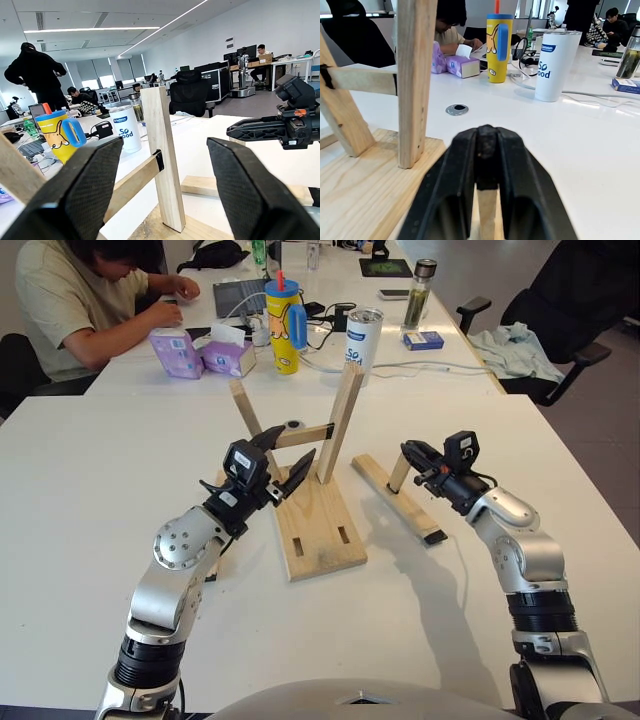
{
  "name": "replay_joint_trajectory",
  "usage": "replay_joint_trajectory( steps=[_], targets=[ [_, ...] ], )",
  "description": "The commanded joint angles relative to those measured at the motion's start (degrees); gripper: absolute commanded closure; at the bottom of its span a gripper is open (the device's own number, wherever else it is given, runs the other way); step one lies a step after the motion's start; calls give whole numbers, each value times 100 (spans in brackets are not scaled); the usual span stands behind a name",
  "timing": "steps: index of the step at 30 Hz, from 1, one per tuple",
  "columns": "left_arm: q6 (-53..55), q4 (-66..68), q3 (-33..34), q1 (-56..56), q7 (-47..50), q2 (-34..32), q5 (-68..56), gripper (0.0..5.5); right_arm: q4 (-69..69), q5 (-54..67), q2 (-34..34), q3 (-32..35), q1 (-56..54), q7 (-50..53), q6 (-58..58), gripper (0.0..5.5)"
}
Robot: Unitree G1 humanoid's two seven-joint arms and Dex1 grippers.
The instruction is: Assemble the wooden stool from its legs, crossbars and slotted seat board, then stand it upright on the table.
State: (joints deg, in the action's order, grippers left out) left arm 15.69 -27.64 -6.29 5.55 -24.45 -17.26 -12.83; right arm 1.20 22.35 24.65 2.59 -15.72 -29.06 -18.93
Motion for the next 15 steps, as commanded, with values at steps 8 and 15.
replay_joint_trajectory(
  steps=[8,15],
  targets=[
    [-90,117,5,52,47,20,100,240,-449,408,-115,482,-767,64,-482,369],
    [-167,203,-34,52,49,58,135,240,-270,427,-454,715,-1814,612,-279,369]
  ],
)
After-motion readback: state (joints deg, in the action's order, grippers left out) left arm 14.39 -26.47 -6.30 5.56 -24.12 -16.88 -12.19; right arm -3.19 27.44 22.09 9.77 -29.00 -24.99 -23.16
